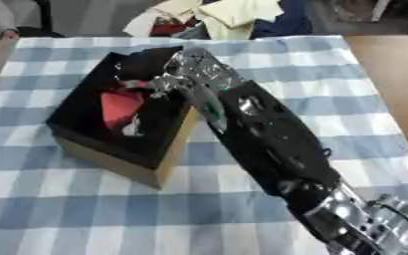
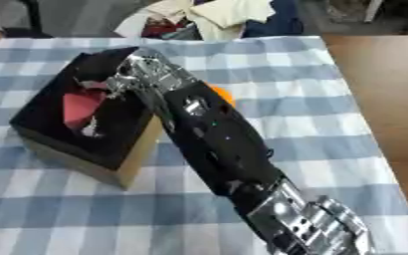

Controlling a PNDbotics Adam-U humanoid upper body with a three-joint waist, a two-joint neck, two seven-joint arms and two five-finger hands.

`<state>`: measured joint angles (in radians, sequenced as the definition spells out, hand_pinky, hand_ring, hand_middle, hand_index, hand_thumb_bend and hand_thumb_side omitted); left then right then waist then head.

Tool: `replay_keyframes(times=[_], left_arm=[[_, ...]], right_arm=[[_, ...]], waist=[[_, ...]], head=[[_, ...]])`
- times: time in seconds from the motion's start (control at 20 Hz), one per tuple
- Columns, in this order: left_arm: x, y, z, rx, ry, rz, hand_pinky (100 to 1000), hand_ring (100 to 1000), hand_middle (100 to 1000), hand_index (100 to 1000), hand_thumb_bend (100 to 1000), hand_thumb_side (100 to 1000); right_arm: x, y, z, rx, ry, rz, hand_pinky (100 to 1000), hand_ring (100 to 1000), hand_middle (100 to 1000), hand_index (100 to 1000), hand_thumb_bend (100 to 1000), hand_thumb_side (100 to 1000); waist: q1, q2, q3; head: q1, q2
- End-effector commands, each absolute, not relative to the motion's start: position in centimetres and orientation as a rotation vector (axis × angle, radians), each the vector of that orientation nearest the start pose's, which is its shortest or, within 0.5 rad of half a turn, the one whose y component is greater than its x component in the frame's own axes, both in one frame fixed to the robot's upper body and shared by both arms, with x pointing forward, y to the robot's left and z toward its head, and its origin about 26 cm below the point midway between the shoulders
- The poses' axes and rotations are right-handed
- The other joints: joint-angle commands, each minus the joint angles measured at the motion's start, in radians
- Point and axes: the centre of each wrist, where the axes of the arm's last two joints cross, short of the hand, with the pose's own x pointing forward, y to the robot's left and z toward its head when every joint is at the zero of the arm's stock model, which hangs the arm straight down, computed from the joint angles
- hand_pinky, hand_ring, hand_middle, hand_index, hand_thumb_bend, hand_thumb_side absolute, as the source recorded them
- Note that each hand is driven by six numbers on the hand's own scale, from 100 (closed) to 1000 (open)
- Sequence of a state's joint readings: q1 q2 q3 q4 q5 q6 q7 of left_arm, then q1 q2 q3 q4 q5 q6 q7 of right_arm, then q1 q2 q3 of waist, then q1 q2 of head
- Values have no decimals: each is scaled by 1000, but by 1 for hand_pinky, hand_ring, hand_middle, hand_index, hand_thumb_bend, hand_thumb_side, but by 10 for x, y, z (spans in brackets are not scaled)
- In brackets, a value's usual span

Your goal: Pick up objects on the table and place them in the box.

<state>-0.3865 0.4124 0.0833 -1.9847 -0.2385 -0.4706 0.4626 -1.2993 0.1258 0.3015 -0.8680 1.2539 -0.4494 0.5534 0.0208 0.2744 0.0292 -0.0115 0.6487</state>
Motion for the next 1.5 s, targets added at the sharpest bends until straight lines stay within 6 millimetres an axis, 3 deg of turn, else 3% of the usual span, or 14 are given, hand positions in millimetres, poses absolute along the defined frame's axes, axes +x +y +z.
replay_keyframes(times=[0.05,0.5,0.8,1.15,1.5], left_arm=[[303,284,245,-634,3213,80,470,600,581,678,100,779],[303,284,245,-635,3213,82,471,600,581,677,100,778],[303,284,245,-636,3213,82,470,601,581,674,100,779],[303,286,245,-655,3209,87,470,601,581,673,100,779],[302,289,245,-674,3202,89,471,602,582,674,100,780]], right_arm=[[430,38,281,850,1845,-2510,887,944,847,901,447,776],[421,27,304,852,1998,-2412,905,956,861,927,504,838],[415,14,323,847,2145,-2330,910,951,850,928,396,786],[423,-40,353,975,2290,-2295,912,951,849,929,370,767],[437,-101,356,1124,2355,-2333,918,954,851,935,360,775]], waist=[[3,-23,0],[6,-24,-5],[5,-23,-7],[0,-23,-16],[-3,-22,-28]], head=[[1,-11],[3,-16],[5,-17],[18,-16],[31,-11]])
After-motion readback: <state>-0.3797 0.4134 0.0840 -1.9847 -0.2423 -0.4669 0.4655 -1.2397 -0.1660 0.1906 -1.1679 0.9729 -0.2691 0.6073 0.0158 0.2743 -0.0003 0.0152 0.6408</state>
